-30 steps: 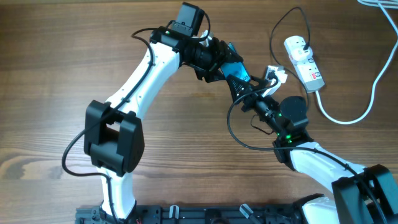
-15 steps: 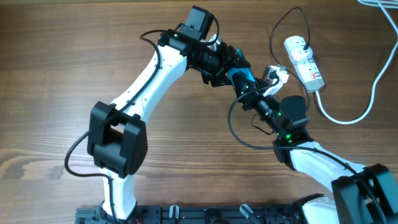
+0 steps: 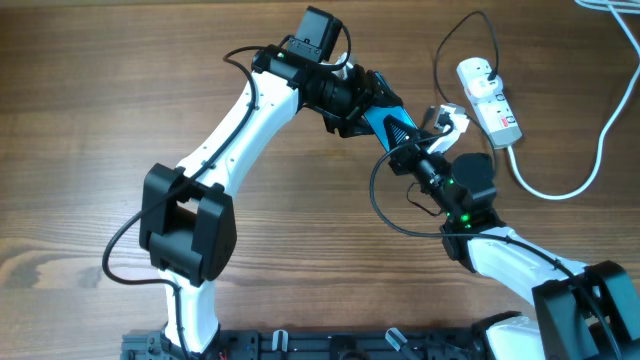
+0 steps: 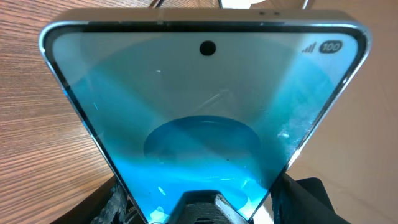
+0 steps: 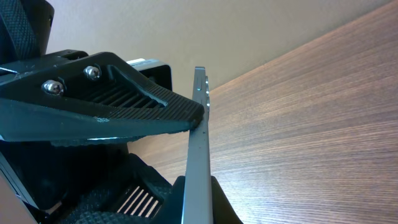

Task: Plug charger to phone and switch on socket
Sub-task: 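Pass the phone to the right gripper, open the left gripper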

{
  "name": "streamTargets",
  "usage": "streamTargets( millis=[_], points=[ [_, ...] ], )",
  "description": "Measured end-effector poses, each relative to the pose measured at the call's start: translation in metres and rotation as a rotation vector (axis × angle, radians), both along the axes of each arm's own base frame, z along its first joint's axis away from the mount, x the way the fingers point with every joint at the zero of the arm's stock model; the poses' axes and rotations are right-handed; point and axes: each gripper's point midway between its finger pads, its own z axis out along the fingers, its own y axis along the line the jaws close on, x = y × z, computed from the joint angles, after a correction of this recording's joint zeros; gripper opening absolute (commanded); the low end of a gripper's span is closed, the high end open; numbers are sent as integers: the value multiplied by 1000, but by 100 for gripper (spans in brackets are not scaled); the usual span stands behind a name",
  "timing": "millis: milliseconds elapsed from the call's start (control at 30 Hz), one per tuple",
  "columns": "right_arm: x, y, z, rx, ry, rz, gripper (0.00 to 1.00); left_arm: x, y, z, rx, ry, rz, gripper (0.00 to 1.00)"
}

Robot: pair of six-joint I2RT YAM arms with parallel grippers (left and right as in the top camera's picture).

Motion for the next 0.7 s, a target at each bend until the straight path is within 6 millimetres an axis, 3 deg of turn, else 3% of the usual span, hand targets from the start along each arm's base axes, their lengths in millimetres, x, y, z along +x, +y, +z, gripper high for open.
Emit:
streamTargets(
  millis=[67,267,367,467,533,633,700],
  points=[
    [0,0,0,13,8,-1,5,0,0,0,1,1,1,73],
    [-3,5,-1,161,111,12,5,1,3,-1,6,-40,-26,91],
    [-7,8,-10,262,227,16,5,12,16,-3,18,-87,-24,99],
    [-11,10,-25,357,369,4,5,26,44,-9,52,-101,5,99],
    [-14,13,-28,426,437,8,5,31,74,-20,130,-88,33,100],
    [-19,20,-27,522,522,40,5,29,111,-32,253,-73,54,100],
    [-23,24,-27,568,570,64,5,24,127,-29,322,-103,43,100]
  ],
)
